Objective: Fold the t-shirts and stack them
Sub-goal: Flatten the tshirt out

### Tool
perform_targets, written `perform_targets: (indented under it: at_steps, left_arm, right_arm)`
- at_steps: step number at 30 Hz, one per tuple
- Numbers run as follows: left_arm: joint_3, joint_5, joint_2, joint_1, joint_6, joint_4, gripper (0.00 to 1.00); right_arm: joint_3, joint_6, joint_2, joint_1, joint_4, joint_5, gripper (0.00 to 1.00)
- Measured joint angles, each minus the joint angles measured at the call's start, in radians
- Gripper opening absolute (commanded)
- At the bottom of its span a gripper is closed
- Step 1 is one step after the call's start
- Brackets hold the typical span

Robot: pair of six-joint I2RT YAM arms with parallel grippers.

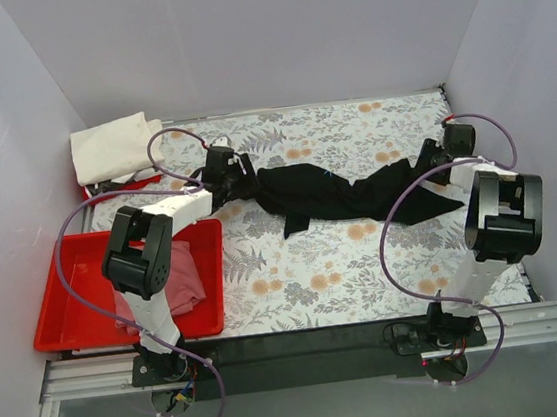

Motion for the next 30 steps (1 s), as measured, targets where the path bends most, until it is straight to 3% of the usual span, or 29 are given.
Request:
perform_targets:
  at_steps: [5,8,13,19,22,23,25,30]
  left_arm:
    - [-0.017,0.02,0.0,0.0,-0.006,0.01,0.6]
    - [-0.023,0.04,-0.001,0.0,-0.012,0.016,0.6]
    - [-0.031,0.068,-0.001,0.003,-0.021,0.017,0.59]
    - [-0.043,0.093,-0.001,0.004,-0.039,0.034,0.39]
    - [-0.053,0.086,-0.006,0.004,-0.04,0.039,0.24]
    - [-0.058,0.08,-0.011,0.004,-0.041,0.039,0.13]
    - [-0.065,0.064,-0.025,0.004,-0.038,0.037,0.05]
    - [-0.071,0.016,-0.09,0.004,-0.035,0.014,0.0]
  right_arm:
    - [0.027,0.023,0.065,0.0,0.034,-0.002,0.37]
    - [0.038,0.031,0.095,0.0,0.052,0.0,0.3]
    - [0.043,0.045,0.116,0.0,0.068,-0.001,0.01]
    - [0.043,0.044,0.115,0.0,0.075,-0.004,0.01]
    - [0.026,0.04,0.089,0.0,0.077,-0.004,0.01]
    - [0.01,0.037,0.061,0.0,0.075,-0.003,0.01]
    - [-0.016,0.034,0.002,0.0,0.075,0.0,0.01]
    - [-0.063,0.011,-0.207,0.0,0.077,0.006,0.01]
